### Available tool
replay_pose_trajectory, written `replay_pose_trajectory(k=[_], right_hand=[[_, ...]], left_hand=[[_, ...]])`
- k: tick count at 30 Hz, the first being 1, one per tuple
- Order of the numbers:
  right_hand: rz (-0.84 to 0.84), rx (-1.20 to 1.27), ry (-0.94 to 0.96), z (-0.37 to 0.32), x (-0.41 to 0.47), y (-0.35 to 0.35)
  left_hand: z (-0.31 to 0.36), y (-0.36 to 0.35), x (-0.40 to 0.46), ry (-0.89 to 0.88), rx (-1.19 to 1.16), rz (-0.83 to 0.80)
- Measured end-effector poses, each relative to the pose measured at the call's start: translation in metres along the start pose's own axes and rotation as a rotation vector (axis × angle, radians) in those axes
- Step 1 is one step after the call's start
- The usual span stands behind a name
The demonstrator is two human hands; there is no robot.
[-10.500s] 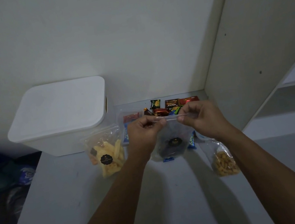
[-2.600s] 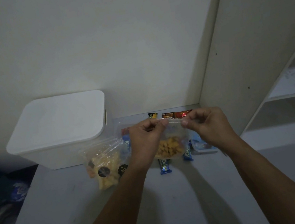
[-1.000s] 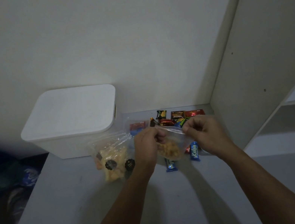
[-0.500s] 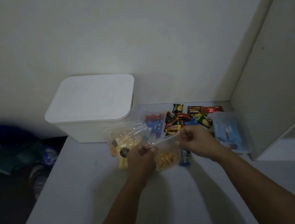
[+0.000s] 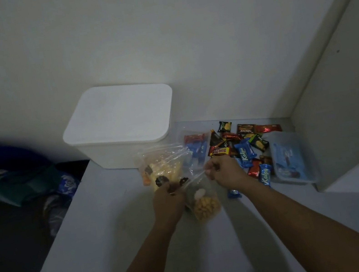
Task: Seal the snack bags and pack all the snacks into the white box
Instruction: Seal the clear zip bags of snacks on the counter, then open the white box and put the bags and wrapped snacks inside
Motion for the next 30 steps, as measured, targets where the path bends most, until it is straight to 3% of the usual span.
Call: replay_pose_trajectory(k=[4,9,13,16,22,27,30], right_hand=[[0.029,0.029,-0.027,0.008,-0.002,0.016],[0.131,0.026,-0.080,0.033,-0.010,0.056],[0.219,0.083,-0.181,0.065,-0.018,0.092],[0.305,0.112,-0.244,0.090,-0.025,0.117],[0.284,0.143,-0.254,0.102,-0.024,0.127],[0.242,0.106,-0.134,0.053,0.002,0.115],[0.193,0.087,-0.057,0.008,0.025,0.098]], left_hand=[[0.022,-0.014,0.001,-0.131,0.090,-0.028],[0.057,-0.035,-0.002,-0.371,0.289,0.126],[0.083,-0.069,-0.003,-0.565,0.285,0.077],[0.094,-0.092,-0.003,-0.580,0.234,0.020],[0.105,-0.105,0.006,-0.581,0.224,-0.024],[0.117,-0.064,0.032,-0.564,0.218,0.041],[0.120,-0.023,0.056,-0.456,0.181,0.086]])
Point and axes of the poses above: each hand's wrist, its own x-axis towards the middle knuckle, its own y-axis out of the back of the hand, z = x × y, the point moved 7 cm from there along x, towards the middle knuckle, and after that the axes turned 2 degrees about -y, right-handed, at the moved point
